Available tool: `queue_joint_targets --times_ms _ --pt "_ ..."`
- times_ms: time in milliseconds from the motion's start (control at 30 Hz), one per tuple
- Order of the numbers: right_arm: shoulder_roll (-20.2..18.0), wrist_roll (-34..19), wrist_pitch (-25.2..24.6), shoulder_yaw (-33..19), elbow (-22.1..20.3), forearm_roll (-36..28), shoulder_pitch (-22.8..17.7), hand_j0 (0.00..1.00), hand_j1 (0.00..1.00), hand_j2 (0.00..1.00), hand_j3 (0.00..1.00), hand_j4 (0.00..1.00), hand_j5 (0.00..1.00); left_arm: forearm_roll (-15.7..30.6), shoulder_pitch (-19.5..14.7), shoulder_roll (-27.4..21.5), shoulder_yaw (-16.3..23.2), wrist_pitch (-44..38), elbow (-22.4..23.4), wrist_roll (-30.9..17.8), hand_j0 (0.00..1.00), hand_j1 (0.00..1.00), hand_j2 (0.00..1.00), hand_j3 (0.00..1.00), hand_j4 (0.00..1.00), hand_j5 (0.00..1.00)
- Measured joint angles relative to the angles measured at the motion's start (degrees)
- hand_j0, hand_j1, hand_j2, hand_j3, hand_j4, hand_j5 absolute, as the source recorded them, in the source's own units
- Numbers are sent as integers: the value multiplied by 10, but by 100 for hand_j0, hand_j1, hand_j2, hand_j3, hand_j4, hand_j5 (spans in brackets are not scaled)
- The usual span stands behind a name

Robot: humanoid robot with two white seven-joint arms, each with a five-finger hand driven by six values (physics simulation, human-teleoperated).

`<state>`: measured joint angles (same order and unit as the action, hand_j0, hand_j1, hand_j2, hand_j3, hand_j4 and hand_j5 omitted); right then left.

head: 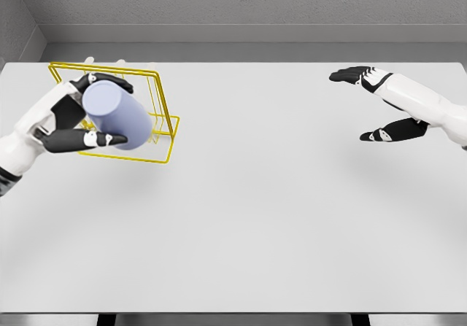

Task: Place the cup on the cup holder with both arms

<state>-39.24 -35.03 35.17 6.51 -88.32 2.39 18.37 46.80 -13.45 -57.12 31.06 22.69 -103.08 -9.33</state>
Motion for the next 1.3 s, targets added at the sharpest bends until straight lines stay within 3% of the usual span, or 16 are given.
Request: queue_joint_targets --times_ms 500,1300 --pt "0 0 0 0 0 0 0 100 100 100 100 100 100 20 0 -6 -14 -4 10 2 66 66 66 66 66 66" --pt "0 0 0 0 0 1 0 100 100 100 100 100 100 21 -29 34 -13 -20 44 3 66 66 66 66 66 66"
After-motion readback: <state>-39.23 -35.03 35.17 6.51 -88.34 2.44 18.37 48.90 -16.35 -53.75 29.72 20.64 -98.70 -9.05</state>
